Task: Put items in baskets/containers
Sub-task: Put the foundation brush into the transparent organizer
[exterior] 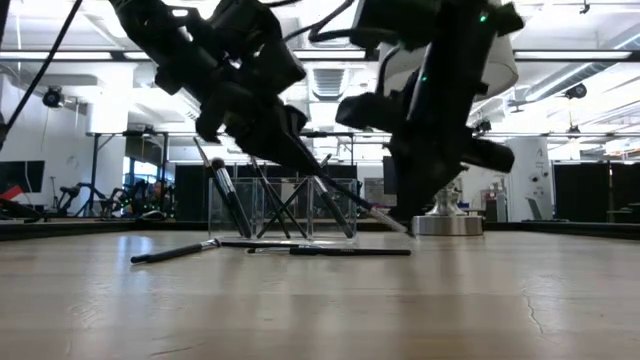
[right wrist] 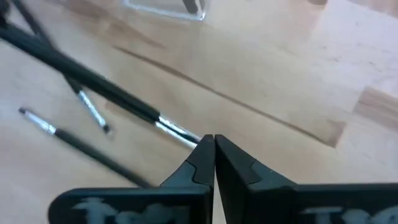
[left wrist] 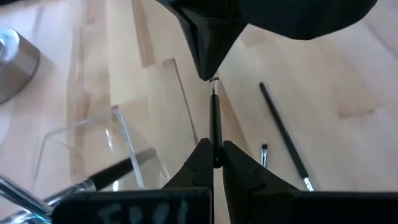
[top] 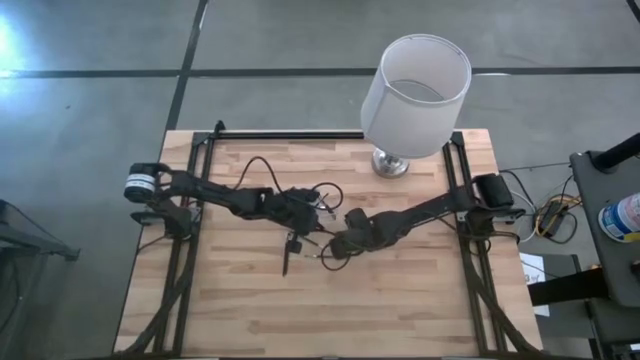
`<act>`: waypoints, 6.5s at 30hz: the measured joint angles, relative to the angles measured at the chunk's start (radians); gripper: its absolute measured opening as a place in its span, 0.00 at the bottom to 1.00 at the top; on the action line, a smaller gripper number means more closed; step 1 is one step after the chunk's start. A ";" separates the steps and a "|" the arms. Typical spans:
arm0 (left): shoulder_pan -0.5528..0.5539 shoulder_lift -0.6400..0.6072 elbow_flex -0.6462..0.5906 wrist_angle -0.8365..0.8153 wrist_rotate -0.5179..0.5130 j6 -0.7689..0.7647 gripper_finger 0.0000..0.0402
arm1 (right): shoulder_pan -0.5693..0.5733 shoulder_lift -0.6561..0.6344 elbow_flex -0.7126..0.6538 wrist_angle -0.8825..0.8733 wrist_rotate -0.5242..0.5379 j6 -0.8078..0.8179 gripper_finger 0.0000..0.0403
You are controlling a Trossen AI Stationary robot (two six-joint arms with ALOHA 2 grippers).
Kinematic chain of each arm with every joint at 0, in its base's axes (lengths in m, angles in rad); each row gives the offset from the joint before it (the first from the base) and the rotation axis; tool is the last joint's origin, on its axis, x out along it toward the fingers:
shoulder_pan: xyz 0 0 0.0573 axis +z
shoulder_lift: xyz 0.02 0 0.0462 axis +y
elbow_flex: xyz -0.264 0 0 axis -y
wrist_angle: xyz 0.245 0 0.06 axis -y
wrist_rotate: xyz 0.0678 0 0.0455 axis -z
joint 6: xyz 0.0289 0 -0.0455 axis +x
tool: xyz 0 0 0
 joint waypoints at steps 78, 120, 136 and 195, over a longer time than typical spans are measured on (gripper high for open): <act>-0.005 -0.655 0.012 -0.374 -0.342 -0.231 0.02 | 0.093 -0.347 0.003 0.037 0.149 -0.002 0.02; -0.063 -0.791 0.096 -0.309 -0.313 -0.459 0.02 | 0.093 -0.347 0.003 0.039 0.149 -0.002 0.02; -0.068 -0.804 0.018 0.001 -0.193 -0.600 0.02 | 0.093 -0.347 0.003 0.039 0.150 -0.002 0.02; -0.061 -0.809 -0.188 0.293 -0.145 -0.803 0.02 | 0.093 -0.347 0.003 0.040 0.150 -0.002 0.02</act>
